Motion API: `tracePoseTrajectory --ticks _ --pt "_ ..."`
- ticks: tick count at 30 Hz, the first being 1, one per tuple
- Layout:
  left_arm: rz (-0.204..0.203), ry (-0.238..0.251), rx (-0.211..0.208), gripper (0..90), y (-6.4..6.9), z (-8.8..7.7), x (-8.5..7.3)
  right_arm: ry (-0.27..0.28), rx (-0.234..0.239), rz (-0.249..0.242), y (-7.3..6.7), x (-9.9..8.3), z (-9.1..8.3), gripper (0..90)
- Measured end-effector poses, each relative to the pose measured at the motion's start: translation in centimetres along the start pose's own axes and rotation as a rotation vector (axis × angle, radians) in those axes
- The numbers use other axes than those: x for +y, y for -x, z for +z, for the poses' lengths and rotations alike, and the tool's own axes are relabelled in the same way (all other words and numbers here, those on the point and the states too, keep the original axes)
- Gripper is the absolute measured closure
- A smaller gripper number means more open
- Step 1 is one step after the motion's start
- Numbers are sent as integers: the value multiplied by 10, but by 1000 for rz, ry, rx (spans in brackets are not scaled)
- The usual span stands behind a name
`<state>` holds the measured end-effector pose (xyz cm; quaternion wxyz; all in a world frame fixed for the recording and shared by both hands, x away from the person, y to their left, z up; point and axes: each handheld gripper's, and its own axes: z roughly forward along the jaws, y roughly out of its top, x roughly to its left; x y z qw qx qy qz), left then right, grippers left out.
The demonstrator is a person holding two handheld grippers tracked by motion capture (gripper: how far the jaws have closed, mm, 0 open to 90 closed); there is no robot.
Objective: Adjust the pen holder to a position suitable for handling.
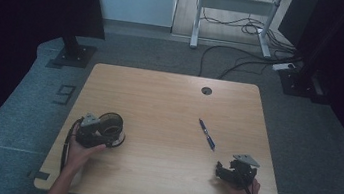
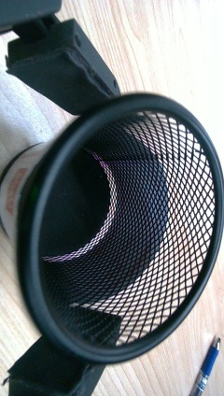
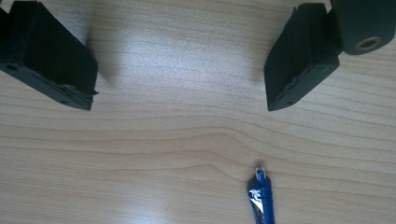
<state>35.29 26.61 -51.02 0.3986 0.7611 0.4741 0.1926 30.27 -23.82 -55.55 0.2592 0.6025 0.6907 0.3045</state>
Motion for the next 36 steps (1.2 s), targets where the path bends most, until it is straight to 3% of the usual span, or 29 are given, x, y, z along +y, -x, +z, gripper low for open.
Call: tracePoseTrajectory --ticks 6,17,26,36 --pt "11 10 5 15 1 10 3 0 0 0 0 0 0 94" --pt "28 35 19 86 4 14 3 1 1 -3 0 0 0 96" --pt "23 45 4 90 9 5 5 2 1 -3 0 0 0 98" --pt "28 84 -28 90 27 -8 16 5 0 -4 0 -1 -1 107"
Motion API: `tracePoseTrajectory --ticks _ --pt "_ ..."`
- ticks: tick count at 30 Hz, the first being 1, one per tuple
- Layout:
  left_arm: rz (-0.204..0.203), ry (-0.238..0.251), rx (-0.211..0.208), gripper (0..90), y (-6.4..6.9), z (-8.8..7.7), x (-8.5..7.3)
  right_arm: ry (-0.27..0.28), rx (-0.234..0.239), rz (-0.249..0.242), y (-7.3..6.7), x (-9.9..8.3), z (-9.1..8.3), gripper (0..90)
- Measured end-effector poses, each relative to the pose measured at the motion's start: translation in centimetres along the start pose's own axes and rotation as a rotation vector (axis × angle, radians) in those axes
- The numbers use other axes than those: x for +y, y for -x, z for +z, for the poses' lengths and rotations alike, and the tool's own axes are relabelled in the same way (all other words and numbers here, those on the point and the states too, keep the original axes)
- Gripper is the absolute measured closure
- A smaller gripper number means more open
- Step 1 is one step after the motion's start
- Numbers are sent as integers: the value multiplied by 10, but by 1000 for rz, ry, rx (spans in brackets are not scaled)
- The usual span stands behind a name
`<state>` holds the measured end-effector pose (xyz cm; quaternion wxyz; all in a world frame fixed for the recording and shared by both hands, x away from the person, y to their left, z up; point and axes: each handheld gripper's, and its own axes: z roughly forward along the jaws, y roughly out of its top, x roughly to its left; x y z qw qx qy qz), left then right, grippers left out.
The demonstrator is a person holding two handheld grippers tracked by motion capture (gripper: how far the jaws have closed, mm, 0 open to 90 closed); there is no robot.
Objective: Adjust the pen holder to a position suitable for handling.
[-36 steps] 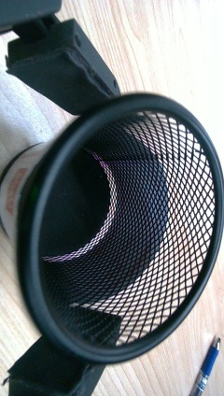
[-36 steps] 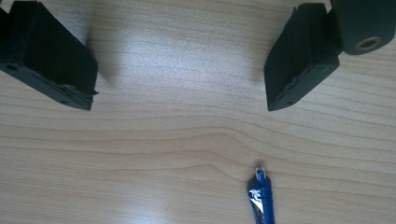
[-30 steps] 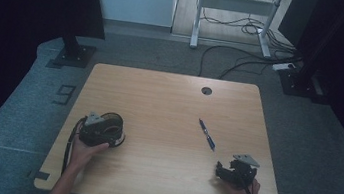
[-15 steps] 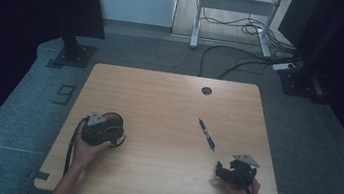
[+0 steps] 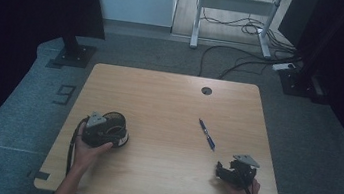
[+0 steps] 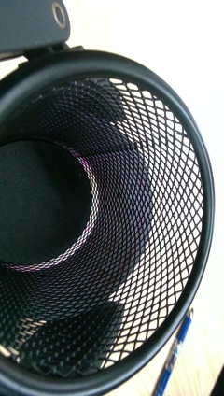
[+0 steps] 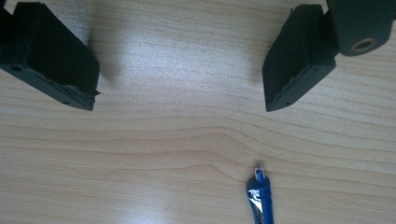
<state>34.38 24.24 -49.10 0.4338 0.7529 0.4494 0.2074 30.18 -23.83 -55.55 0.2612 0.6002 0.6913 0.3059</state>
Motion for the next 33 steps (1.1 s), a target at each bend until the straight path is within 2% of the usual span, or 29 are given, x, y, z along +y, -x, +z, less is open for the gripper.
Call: tracePoseTrajectory --ticks 8,16,33 --pt "22 10 -28 90 17 1 9 0 -1 1 0 0 0 110" --pt "54 -4 -48 90 29 5 14 1 0 3 0 0 0 115" --pt "90 -25 -108 90 61 27 26 3 -2 4 0 0 0 122"
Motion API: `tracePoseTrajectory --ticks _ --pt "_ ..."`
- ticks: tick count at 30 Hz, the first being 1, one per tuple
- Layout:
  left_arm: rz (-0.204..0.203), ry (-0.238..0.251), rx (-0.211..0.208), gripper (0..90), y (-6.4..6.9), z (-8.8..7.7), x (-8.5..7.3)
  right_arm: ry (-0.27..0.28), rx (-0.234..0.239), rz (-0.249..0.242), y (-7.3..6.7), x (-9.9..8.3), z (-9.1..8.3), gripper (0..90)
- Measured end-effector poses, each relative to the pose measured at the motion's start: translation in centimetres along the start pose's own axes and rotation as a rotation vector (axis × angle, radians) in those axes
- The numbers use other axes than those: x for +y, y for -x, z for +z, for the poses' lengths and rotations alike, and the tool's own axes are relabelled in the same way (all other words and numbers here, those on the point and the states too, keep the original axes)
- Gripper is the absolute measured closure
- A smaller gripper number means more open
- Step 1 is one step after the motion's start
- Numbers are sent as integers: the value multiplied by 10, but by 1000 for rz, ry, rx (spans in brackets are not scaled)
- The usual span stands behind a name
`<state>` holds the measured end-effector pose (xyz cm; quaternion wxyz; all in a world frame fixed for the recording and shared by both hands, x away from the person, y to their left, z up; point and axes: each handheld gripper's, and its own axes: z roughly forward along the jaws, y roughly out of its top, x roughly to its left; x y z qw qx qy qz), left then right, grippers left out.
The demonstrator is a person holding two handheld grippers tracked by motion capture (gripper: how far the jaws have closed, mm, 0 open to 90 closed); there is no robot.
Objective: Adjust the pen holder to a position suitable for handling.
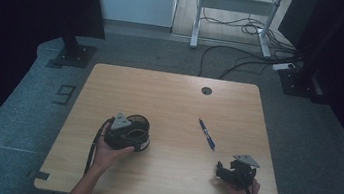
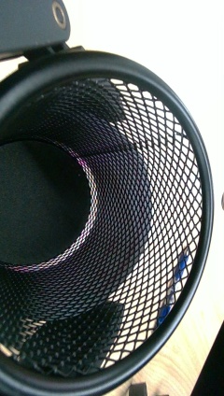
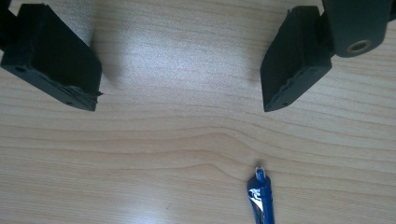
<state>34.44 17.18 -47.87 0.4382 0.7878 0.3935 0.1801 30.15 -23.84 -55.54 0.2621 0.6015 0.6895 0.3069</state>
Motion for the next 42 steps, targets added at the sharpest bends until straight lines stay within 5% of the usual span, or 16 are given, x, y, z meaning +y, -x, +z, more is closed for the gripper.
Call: tracePoseTrajectory --ticks 32,42 --pt "42 -45 -88 90 49 68 14 0 0 -1 0 0 0 125" --pt "61 -76 -73 89 54 82 10 0 0 -1 0 0 0 126"
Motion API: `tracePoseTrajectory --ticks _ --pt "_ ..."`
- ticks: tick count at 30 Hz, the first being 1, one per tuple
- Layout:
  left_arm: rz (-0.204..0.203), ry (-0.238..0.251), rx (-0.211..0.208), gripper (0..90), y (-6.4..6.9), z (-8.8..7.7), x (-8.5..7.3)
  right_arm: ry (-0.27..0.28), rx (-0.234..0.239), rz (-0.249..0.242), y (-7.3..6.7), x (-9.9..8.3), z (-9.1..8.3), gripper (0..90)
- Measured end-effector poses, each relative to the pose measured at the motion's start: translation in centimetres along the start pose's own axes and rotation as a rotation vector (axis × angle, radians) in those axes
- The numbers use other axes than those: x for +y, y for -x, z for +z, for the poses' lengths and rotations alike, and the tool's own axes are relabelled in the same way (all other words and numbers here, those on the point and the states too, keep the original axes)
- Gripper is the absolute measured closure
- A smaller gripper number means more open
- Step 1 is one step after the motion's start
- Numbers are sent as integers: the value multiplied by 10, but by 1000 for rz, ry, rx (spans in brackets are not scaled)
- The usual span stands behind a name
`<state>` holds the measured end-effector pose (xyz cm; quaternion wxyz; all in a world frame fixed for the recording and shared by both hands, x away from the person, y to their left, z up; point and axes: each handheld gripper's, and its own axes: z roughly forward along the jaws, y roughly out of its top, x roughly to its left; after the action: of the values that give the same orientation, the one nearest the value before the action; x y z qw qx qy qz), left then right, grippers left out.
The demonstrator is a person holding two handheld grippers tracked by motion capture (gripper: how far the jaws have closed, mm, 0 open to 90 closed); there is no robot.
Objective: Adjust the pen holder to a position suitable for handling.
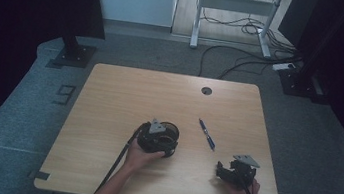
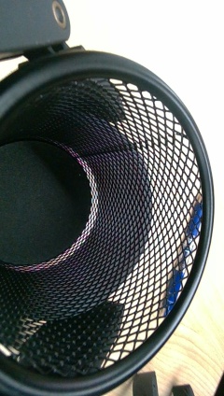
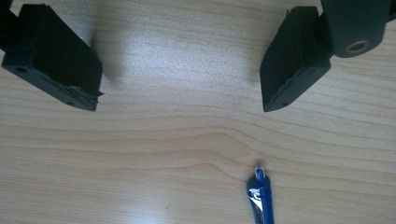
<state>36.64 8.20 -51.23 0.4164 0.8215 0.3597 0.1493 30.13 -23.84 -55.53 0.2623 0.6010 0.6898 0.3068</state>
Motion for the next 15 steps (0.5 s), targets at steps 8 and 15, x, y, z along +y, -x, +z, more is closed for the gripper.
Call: tracePoseTrajectory --ticks 8,15 --pt "-12 22 8 59 0 1 -3 0 0 1 0 0 0 126" --pt "1 52 -13 19 2 -14 -5 0 0 0 0 0 0 126"
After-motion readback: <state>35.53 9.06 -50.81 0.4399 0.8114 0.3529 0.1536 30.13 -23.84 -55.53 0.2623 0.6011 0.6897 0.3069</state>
